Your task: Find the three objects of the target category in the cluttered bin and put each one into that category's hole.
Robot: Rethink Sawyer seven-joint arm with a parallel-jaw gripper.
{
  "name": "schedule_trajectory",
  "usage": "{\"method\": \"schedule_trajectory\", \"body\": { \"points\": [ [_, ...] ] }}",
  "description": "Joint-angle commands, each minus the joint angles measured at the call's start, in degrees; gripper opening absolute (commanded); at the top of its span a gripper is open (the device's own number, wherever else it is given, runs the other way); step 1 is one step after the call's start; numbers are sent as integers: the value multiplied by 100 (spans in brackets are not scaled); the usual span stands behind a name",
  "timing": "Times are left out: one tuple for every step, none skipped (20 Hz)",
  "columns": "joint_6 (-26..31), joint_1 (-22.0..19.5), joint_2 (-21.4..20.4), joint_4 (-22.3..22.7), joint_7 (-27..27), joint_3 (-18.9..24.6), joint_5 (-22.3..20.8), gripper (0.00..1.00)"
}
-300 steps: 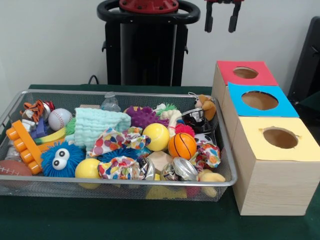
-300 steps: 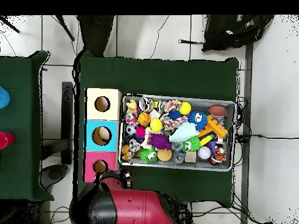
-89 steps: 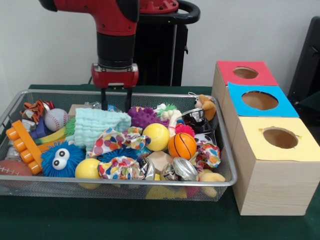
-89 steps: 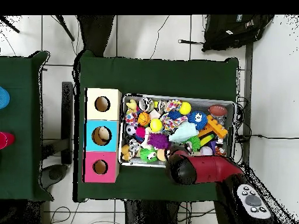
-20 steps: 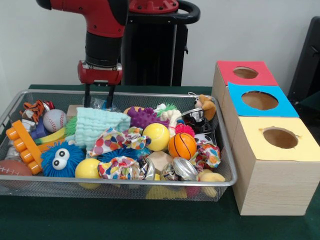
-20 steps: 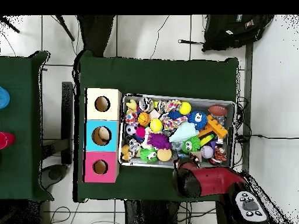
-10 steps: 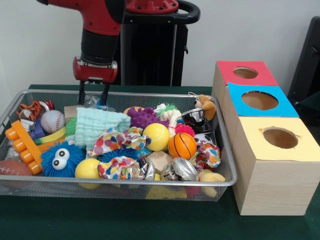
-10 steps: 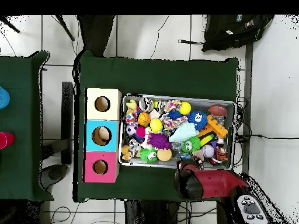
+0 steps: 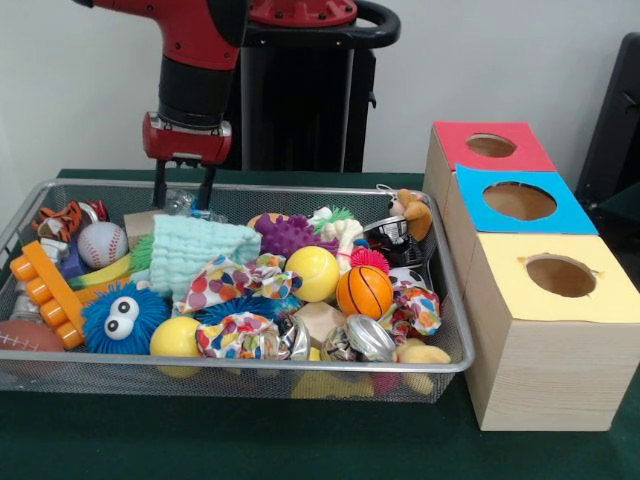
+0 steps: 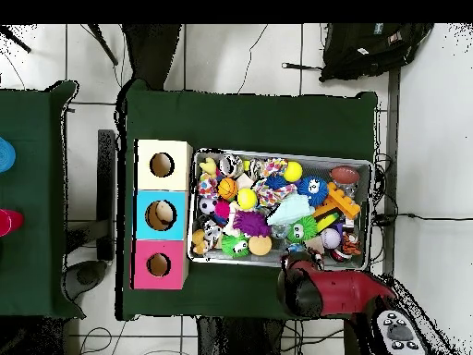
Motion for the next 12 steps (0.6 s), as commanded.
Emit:
{"method": "schedule_trajectory", "body": {
  "points": [
    [-89, -137, 479, -352, 570, 307, -55, 100],
    [-104, -168, 537, -394, 525, 366, -87, 100],
    [-89, -261, 639, -459, 406, 509, -156, 100],
    [-68, -307, 700, -503, 338, 592, -189, 100],
    [0, -425, 797, -567, 176, 786, -263, 100],
    [54, -480, 849, -599, 93, 882, -291, 100],
    [147, -608, 918, -636, -91, 1086, -370, 100],
    [210, -663, 949, -649, -168, 1178, -394, 100],
    [307, -750, 992, -656, -297, 1327, -441, 100],
    [343, -775, 1001, -654, -331, 1388, -471, 100],
    [389, -791, 993, -634, -373, 1452, -499, 100],
    [436, -806, 984, -613, -415, 1516, -527, 100]
  ]
}}
